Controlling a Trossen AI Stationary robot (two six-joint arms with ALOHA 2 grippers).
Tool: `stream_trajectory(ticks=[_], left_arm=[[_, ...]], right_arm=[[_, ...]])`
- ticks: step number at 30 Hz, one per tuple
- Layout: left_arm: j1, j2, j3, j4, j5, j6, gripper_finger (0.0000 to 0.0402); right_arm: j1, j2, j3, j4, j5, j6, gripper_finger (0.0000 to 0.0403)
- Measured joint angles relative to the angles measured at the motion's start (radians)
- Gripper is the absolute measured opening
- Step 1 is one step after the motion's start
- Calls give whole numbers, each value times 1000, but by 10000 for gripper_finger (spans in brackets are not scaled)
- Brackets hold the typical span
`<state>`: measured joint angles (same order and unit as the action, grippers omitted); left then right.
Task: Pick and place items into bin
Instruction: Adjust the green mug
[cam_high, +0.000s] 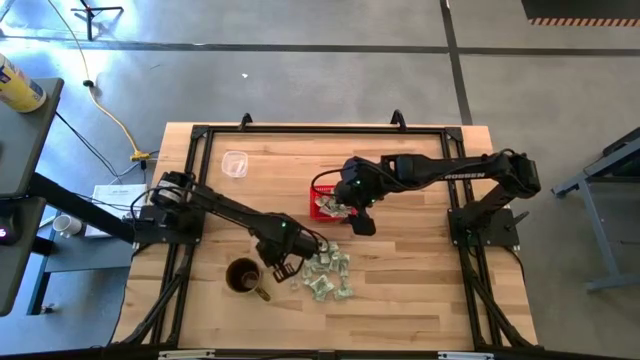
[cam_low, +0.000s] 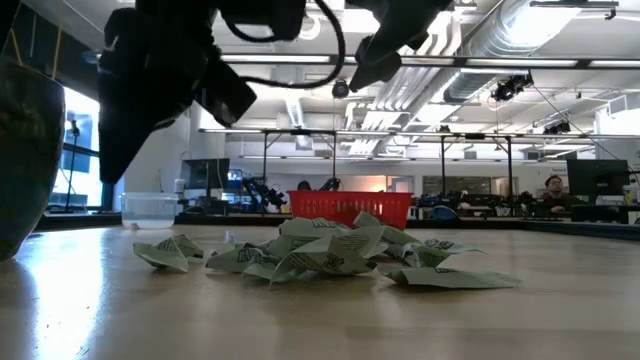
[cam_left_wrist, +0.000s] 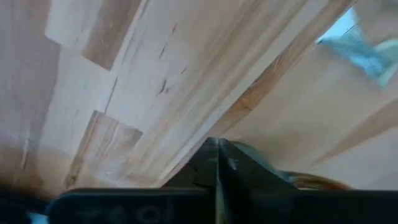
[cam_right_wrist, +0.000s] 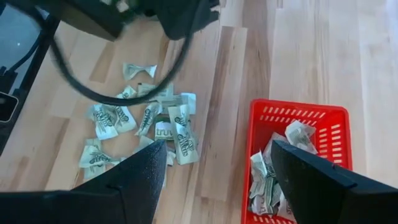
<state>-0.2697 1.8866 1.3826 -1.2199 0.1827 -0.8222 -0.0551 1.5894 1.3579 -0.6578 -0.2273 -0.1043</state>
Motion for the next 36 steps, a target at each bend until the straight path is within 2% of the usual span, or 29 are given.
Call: stream_trajectory(ticks=[5, 11, 15, 26, 31, 33, 36], left_arm=[[-11, 0, -48, 24, 70, -15, 25], [-56, 0, -66, 23, 121, -59, 73], [-94, -1, -65, 25, 116, -94, 84], [-172, -1, -129, 106, 123, -223, 38], [-184, -1, -130, 105, 122, -284, 37], [-179, -1, -104, 115, 100, -277, 47], [-147, -1, -42, 185, -28, -257, 64]], right_arm=[[2, 0, 0, 18, 1, 17, 279], [2, 0, 0, 46, 12, 18, 279], [2, 0, 0, 47, 12, 18, 279], [5, 0, 0, 46, 12, 21, 279], [10, 0, 0, 45, 12, 21, 279], [12, 0, 0, 45, 12, 20, 279], [12, 0, 0, 46, 13, 19, 279]])
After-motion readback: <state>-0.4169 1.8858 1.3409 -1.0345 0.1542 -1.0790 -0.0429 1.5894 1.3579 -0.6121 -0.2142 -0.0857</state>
